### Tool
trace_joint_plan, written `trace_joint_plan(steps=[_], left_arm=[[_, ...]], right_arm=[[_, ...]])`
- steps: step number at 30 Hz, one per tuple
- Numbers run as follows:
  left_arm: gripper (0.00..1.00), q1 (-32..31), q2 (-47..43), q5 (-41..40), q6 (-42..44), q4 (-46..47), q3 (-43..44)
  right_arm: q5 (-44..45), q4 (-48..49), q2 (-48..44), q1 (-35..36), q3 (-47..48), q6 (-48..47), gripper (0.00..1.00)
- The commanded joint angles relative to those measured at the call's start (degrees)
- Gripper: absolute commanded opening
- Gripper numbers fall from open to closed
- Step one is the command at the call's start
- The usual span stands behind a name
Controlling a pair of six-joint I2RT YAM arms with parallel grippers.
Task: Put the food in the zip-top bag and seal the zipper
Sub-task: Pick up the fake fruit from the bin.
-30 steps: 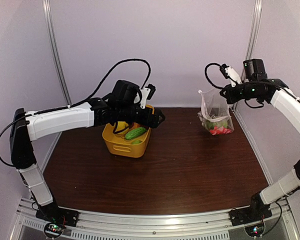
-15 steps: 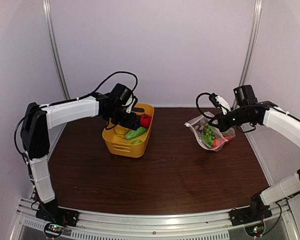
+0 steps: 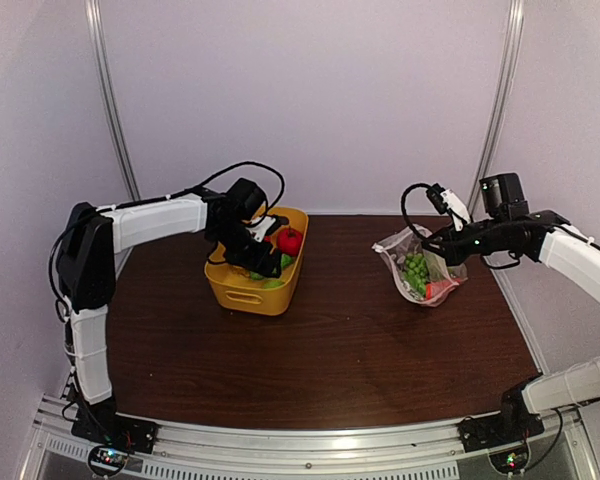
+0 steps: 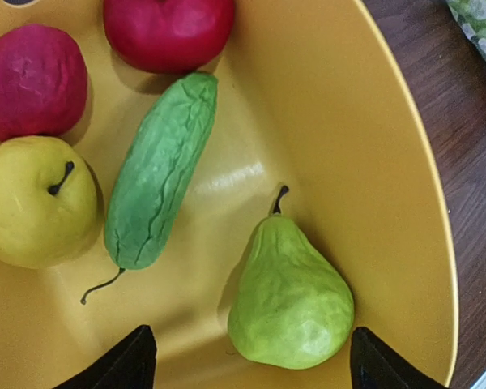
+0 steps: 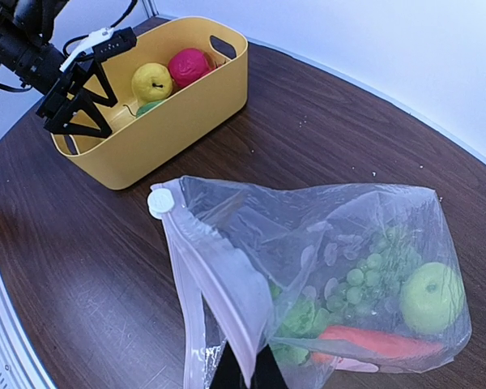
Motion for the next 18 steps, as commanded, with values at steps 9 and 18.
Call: trace_joint_plan(steps=[9,18], left_arm=[[0.82,-1.30,5.65,6.55,-0.38,1.65,-2.32],[0.69,-1.76,6.10,4.39,-0.68,0.72,-1.46]], right_arm=[[-0.04,1.77,0.22,-0.02,-0.76,0.37,0.00],[-0.16,2.02,-0.05,-0.04,-1.27,0.36,0.00]])
